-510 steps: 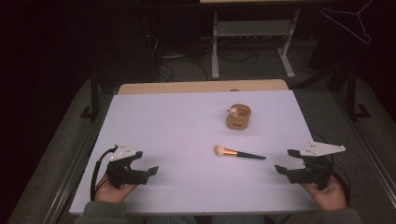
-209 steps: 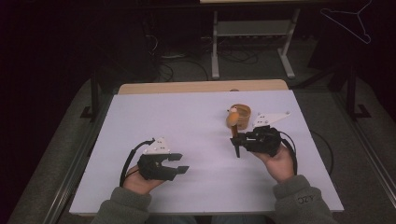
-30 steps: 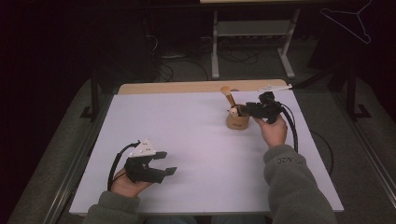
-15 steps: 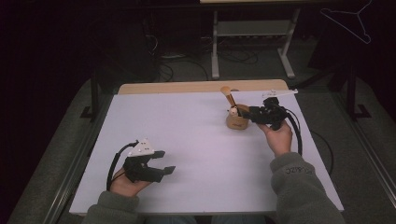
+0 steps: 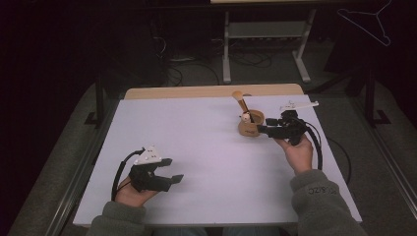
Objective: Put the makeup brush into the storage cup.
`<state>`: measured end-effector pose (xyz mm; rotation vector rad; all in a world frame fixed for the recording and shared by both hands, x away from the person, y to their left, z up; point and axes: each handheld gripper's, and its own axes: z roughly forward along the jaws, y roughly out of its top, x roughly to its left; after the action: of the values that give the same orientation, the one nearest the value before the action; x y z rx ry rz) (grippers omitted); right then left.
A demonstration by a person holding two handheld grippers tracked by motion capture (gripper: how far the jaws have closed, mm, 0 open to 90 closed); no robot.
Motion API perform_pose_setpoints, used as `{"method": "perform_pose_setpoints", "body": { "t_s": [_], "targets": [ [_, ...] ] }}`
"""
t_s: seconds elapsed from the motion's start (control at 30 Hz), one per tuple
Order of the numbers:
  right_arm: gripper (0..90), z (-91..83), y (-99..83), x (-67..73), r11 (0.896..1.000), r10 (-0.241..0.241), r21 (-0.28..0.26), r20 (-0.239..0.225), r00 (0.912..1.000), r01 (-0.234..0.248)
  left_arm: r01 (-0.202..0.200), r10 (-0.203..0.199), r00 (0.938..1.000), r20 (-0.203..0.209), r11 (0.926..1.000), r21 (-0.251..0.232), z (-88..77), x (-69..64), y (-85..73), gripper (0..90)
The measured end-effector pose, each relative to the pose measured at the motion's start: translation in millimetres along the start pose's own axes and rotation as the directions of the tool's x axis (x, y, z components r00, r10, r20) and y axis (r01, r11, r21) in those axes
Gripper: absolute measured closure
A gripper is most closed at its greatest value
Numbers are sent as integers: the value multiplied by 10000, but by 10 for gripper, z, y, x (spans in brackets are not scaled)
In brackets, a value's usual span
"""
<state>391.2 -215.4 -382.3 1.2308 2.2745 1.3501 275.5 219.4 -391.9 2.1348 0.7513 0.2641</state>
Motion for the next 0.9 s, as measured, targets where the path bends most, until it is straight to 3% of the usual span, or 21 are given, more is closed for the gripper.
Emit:
{"method": "perform_pose_setpoints", "body": {
  "t_s": [0.47,0.9],
  "targets": [
    [403,-147,-121,158,9989,-463,36,-139,9988,463,5,-4,9999,-120,10000,91,-5,25,-16,286],
    [374,-272,-295,215,9997,-253,-60,-240,9994,251,71,-68,9998,-194,9999,144,-1,39,-32,279]
  ]
}}
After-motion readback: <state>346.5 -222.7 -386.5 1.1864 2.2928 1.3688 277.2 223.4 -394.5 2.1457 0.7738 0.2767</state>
